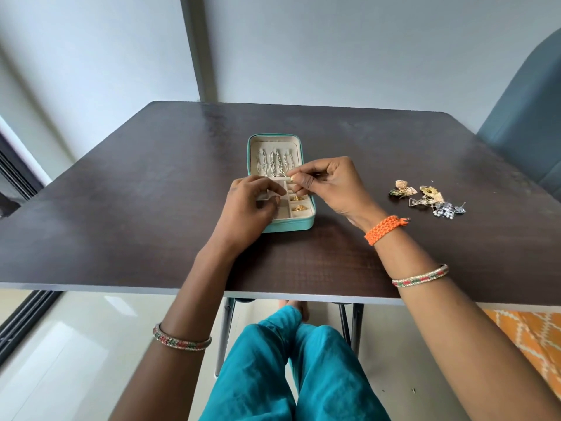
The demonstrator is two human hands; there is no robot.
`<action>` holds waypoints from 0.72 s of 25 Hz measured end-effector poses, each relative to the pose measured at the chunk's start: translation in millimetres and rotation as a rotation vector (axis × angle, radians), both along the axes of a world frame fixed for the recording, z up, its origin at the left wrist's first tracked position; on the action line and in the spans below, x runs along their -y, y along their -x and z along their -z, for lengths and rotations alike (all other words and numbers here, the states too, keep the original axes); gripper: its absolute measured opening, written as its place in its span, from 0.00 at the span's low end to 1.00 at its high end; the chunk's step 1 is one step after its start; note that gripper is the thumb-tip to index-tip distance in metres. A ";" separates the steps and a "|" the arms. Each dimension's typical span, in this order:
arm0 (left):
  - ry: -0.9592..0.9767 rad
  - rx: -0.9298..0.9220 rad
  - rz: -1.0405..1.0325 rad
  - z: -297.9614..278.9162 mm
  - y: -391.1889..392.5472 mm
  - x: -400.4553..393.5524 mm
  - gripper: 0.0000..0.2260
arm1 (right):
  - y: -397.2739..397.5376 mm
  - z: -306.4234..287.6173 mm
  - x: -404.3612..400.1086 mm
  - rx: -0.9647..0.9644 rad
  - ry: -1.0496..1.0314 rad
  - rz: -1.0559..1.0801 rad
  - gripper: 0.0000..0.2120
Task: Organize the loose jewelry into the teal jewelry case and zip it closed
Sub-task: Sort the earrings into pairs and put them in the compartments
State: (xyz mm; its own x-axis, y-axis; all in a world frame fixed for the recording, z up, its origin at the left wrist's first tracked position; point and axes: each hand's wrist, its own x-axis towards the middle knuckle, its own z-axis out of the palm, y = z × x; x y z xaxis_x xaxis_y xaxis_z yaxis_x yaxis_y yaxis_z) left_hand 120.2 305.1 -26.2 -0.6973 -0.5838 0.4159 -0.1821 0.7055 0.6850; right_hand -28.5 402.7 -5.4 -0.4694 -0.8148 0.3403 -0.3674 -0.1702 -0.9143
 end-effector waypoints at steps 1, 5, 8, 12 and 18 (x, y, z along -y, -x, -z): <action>0.006 0.003 -0.012 -0.3 -0.3 -1.2 0.08 | 2.3 0.0 -1.0 -0.032 -0.003 0.033 0.09; 0.000 0.082 -0.032 1.3 -1.9 -0.5 0.09 | 7.2 0.3 -2.0 -0.113 -0.038 0.136 0.07; 0.007 0.191 -0.002 4.1 -3.3 -1.1 0.19 | 3.3 4.1 -1.1 -0.032 -0.091 0.137 0.05; 0.005 0.207 -0.005 2.9 -3.2 -1.8 0.21 | 2.6 7.5 1.0 -0.007 -0.140 0.152 0.06; 0.009 0.224 -0.003 3.7 -3.0 -1.5 0.21 | -4.2 10.5 5.9 0.110 -0.173 0.211 0.07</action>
